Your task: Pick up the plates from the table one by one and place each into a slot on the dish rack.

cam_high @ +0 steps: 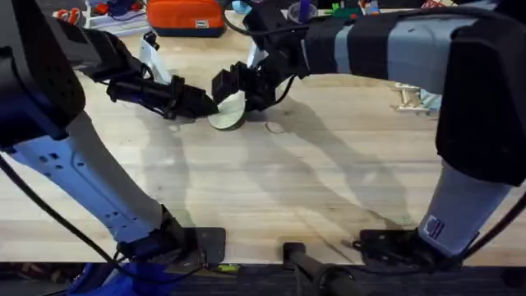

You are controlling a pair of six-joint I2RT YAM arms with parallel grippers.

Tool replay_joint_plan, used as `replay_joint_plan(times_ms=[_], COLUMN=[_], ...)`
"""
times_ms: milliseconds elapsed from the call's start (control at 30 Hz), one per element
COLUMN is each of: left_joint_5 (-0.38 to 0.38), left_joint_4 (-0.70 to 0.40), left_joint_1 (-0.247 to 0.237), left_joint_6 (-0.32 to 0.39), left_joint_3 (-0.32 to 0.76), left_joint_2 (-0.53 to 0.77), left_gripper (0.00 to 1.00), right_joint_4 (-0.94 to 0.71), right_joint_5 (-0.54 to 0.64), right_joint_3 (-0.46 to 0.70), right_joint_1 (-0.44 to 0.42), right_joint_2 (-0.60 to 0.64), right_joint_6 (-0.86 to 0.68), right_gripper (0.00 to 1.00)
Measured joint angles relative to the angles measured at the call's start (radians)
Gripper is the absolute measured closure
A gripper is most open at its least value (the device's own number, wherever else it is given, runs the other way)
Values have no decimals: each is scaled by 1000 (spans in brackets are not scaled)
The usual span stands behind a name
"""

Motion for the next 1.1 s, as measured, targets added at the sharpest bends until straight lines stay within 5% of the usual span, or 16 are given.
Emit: replay_joint_plan(times_ms=[433,1100], left_joint_5=[7,-26], left_joint_4=[2,-57], left_joint_1=[5,5], left_joint_6=[0,41], left_joint_3=[1,47], left_joint_2=[0,0], left_gripper=[961,960], right_joint_4=[-8,7], right_joint_5=[24,-5], right_joint_3=[1,5], right_joint_1=[-13,-13], right_joint_2=[0,0], right_joint_6=[0,-1], right_gripper=[951,975])
